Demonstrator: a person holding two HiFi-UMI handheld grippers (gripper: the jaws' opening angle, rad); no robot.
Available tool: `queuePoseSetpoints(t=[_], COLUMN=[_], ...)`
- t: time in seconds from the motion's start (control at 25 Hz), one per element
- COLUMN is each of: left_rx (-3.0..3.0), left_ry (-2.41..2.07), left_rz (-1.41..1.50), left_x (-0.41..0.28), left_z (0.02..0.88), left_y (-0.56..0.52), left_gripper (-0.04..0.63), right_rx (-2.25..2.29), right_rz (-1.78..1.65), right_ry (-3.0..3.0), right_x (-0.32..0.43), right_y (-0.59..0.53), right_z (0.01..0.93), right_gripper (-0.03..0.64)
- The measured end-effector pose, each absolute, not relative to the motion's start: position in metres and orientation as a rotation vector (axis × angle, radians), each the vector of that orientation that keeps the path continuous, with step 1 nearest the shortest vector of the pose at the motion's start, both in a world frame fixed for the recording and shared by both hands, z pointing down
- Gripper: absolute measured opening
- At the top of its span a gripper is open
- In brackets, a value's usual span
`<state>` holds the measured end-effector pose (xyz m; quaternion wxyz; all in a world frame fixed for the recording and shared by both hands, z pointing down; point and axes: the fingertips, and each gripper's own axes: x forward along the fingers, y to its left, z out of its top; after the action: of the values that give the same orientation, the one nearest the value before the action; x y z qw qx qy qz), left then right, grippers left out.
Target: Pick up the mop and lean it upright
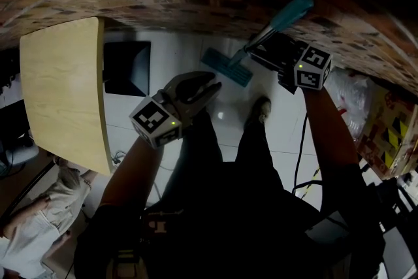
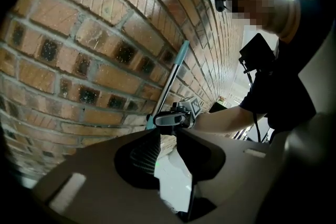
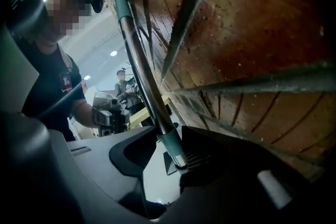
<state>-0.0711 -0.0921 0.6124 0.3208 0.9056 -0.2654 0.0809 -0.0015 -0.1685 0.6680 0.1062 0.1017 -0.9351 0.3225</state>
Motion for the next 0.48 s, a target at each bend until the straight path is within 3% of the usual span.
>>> queuePoseSetpoints(t=[0.48], left_rx=[2.383], left_ry=[-0.690], left_rz=[0.203], left_x=[-0.065], left_z=[0.610], left_y=[-0.089], left_gripper=[0.097], right_rx=[0.539], right_rz=[0.957], right_ry=[-2.689], right_x=[0.010], right_y=[-0.168], right_z=[0.674], right_gripper=[0.245])
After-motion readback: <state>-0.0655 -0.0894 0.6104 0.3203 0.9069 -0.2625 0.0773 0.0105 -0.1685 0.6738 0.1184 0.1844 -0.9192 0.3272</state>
